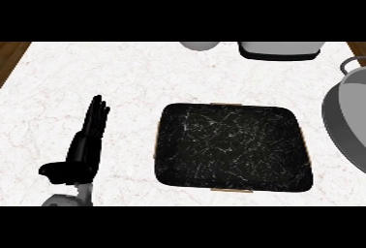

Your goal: Pick the lemon from the tray and place it in the pot

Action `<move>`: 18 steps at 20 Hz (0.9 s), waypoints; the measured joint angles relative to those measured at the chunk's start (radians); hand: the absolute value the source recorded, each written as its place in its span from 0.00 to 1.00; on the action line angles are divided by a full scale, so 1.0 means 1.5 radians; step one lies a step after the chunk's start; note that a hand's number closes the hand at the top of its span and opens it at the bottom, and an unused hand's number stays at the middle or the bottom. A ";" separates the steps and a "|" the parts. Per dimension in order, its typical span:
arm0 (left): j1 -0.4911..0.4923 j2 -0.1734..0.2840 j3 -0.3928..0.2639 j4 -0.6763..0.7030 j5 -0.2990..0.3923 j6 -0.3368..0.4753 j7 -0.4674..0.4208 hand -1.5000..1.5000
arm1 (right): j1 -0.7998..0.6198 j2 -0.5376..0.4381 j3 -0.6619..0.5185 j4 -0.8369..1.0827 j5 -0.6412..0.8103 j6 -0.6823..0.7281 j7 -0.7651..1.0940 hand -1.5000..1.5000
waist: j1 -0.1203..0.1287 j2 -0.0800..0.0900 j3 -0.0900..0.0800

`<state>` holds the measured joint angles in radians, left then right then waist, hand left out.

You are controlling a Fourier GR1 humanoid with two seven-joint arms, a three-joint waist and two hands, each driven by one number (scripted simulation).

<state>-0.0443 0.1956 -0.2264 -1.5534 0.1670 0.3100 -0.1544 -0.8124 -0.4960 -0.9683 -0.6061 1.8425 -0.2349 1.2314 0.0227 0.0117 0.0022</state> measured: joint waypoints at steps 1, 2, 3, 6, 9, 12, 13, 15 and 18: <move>0.001 0.001 0.003 -0.003 0.002 -0.001 0.001 0.50 | 0.009 0.003 -0.020 -0.004 -0.008 -0.003 0.001 0.00 | -0.001 0.000 0.000; 0.002 0.004 0.006 -0.003 0.004 -0.003 0.002 0.50 | 0.017 0.008 -0.038 -0.009 -0.016 -0.006 0.001 0.00 | -0.002 -0.001 0.000; 0.004 0.002 0.004 -0.002 0.001 -0.001 0.000 0.50 | 0.020 0.011 -0.055 -0.010 -0.025 -0.009 -0.002 0.00 | -0.002 -0.001 0.000; 0.004 0.003 0.006 -0.006 0.002 -0.003 0.003 0.50 | 0.027 0.039 -0.085 -0.030 -0.049 -0.042 -0.026 0.00 | -0.002 -0.002 0.000; -0.005 0.000 0.008 -0.002 0.001 -0.002 0.010 0.50 | 0.032 0.057 -0.093 -0.070 -0.056 -0.102 -0.061 0.00 | -0.002 -0.002 0.000; -0.004 -0.005 0.004 -0.003 -0.002 0.003 0.010 0.50 | 0.040 0.069 -0.090 -0.132 -0.047 -0.196 -0.095 0.00 | -0.002 -0.003 0.000; 0.000 -0.005 0.003 -0.006 -0.002 0.002 0.009 0.50 | 0.045 0.073 -0.091 -0.154 -0.045 -0.229 -0.107 0.00 | -0.001 -0.004 0.000; -0.002 -0.002 0.006 -0.003 -0.002 -0.001 0.009 0.50 | 0.051 0.086 -0.095 -0.194 -0.043 -0.296 -0.124 0.00 | -0.003 -0.004 -0.001; 0.004 0.001 0.008 -0.009 -0.001 -0.003 0.011 0.50 | 0.061 0.115 -0.111 -0.249 -0.046 -0.385 -0.123 0.00 | -0.003 -0.005 -0.001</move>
<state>-0.0383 0.1966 -0.2143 -1.5672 0.1659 0.3062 -0.1383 -0.7203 -0.3229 -1.1354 -0.9791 1.7738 -0.8118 1.0463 0.0189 0.0044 0.0010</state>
